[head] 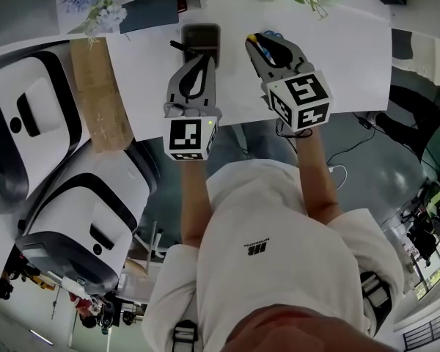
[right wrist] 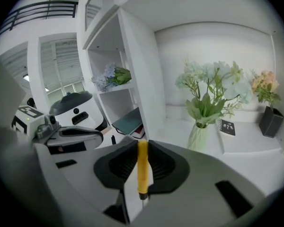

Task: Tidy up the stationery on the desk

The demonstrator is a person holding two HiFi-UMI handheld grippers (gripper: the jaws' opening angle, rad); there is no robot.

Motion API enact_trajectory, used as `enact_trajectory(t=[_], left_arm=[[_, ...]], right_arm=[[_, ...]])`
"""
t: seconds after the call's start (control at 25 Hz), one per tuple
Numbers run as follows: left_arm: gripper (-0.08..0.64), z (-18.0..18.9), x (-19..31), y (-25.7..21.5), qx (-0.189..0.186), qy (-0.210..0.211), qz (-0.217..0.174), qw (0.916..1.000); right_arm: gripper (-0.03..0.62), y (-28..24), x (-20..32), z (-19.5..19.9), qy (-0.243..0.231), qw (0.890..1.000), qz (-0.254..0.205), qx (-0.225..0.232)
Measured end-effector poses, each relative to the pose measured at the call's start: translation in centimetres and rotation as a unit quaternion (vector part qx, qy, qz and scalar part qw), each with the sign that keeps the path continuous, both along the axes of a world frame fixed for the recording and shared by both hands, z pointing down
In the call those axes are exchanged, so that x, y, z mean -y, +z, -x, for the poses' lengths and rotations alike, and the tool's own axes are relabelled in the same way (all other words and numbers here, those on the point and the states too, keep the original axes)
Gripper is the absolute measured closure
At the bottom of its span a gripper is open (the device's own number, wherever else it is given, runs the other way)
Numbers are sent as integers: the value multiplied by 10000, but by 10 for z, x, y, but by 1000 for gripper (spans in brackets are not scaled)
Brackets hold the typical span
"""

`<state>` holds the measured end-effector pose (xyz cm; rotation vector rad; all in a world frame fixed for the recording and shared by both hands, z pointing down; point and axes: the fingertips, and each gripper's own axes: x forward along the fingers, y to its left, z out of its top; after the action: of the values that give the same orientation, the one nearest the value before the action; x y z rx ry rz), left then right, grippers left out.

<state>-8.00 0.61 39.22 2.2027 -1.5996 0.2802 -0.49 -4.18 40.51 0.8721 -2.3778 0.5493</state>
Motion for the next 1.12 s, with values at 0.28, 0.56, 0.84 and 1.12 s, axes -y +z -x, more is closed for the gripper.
enact_trajectory(t=[0.28,0.56,0.84,1.12], left_arm=[[560,23,-8,-10,37,-262,-76,9996],[560,42,-14,-8,59,-505,-50,9987],[560,55,-20,1,45,-672,29,9977],[560,61,-24,9,19,-781,84,9969]], right_arm=[[540,-27,-7,31,-239,9990,-124,362],[540,-35,-4,66,-439,9961,-281,717],[540,-22,-2,93,-478,9932,-225,1038],[540,-18,-1,104,-471,9909,-242,1239]])
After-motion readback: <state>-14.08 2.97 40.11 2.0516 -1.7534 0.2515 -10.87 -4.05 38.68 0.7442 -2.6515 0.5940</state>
